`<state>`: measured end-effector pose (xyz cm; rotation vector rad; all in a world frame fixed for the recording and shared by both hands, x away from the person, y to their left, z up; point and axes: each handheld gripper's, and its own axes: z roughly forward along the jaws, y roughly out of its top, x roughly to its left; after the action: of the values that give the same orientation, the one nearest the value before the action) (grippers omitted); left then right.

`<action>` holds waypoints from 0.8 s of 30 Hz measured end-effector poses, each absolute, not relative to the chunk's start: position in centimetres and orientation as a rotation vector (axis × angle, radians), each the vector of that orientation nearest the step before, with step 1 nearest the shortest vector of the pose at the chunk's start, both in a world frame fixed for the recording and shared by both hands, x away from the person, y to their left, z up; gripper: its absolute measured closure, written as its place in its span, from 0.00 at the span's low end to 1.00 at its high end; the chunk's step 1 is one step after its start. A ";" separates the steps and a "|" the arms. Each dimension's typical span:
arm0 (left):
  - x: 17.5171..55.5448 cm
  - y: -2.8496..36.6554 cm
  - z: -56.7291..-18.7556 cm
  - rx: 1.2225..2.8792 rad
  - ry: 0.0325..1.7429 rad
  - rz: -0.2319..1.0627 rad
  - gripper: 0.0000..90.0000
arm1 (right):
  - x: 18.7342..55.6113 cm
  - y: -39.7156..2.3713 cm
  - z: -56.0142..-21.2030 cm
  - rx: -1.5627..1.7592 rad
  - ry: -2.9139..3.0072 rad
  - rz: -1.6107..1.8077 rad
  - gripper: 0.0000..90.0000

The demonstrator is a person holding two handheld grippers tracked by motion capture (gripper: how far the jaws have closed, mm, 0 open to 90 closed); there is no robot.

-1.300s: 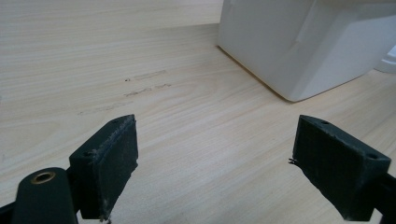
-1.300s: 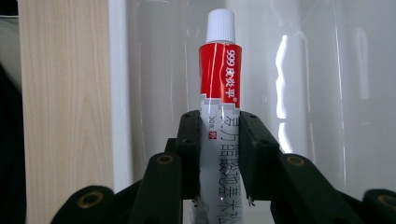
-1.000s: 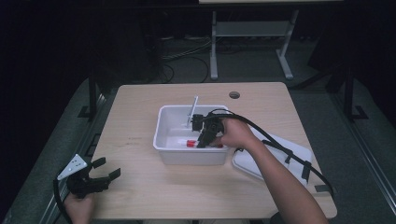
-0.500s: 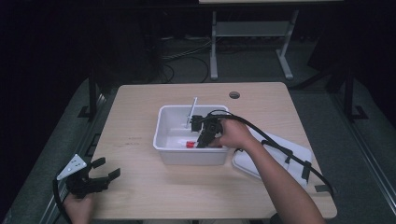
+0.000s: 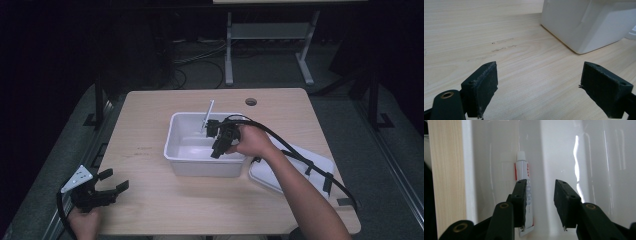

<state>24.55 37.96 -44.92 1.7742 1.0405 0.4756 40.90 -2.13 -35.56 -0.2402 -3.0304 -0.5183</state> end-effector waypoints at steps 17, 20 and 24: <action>24.5 37.8 -44.9 1.778 1.042 0.475 0.15 | 40.3 -4.8 -31.4 -0.318 -3.081 -0.590 0.58; 24.5 37.9 -44.9 1.777 1.043 0.477 0.15 | 40.3 -5.3 -30.9 -0.327 -3.091 -0.587 0.57; 24.5 38.0 -44.9 1.775 1.042 0.481 0.15 | 40.1 -6.1 -30.3 -0.335 -3.105 -0.585 0.56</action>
<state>24.46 37.95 -44.88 1.7751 1.0416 0.4811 40.06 -6.06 -30.26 -0.3354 -3.1053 -0.5847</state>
